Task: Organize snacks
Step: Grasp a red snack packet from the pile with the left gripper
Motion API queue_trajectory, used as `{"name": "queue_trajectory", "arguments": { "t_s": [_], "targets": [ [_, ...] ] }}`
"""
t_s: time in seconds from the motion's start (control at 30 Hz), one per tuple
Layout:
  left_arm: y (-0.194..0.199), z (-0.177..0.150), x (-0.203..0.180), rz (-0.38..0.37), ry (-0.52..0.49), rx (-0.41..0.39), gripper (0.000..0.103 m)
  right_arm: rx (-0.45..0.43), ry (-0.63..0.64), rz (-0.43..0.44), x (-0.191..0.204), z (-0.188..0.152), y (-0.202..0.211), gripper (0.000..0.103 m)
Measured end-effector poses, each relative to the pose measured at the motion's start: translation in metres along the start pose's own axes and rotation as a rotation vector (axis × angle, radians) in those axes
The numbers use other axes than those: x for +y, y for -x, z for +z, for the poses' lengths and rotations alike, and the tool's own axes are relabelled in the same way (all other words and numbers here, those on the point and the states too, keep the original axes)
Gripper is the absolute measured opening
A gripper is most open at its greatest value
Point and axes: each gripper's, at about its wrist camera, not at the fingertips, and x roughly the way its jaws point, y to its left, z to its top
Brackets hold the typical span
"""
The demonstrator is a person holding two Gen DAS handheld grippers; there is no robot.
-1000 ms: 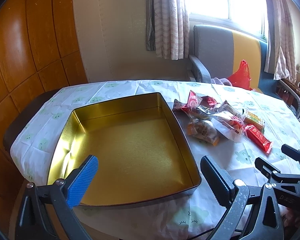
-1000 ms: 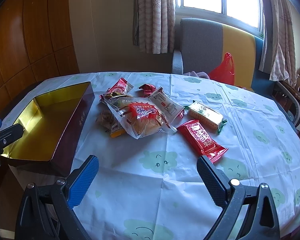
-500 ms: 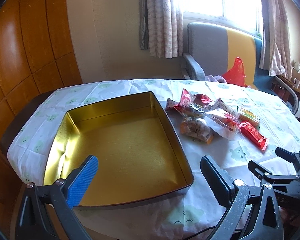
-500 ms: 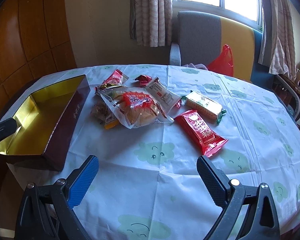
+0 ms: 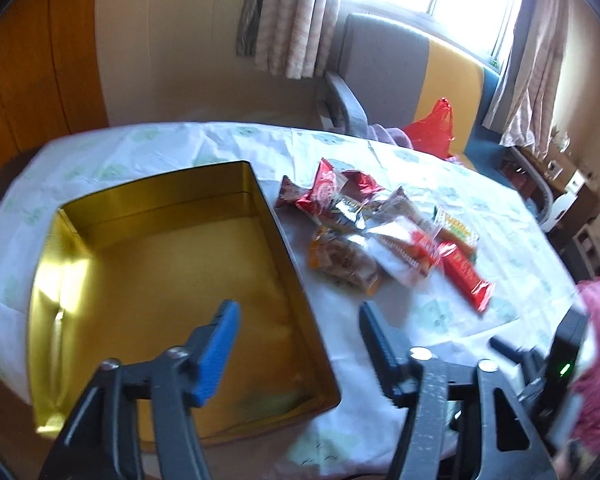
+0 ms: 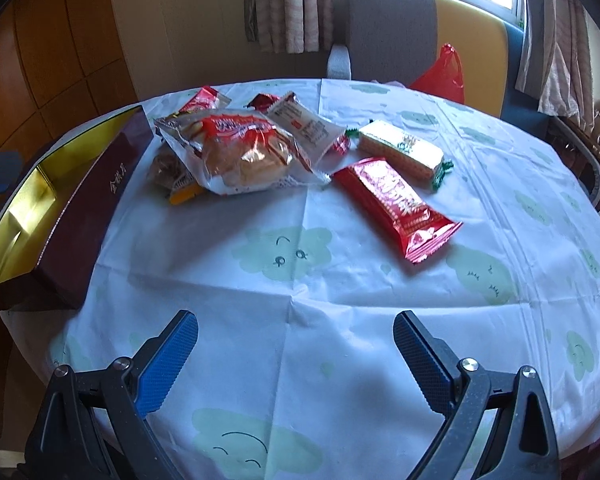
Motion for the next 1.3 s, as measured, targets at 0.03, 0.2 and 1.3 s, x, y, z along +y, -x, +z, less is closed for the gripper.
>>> {"name": "queue_trajectory", "arguments": {
  "t_s": [0.03, 0.2, 1.3],
  "targets": [
    [-0.004, 0.007, -0.002, -0.018, -0.007, 0.012, 0.048, 0.009, -0.007, 0.007, -0.002, -0.001, -0.003, 0.100],
    [-0.021, 0.047, -0.018, -0.036, -0.108, 0.028, 0.034, 0.029, -0.035, 0.044, -0.008, -0.004, -0.011, 0.100],
    [-0.084, 0.089, -0.048, -0.222, -0.129, 0.072, 0.000, 0.000, 0.052, 0.082, -0.009, -0.007, -0.011, 0.099]
  ]
}}
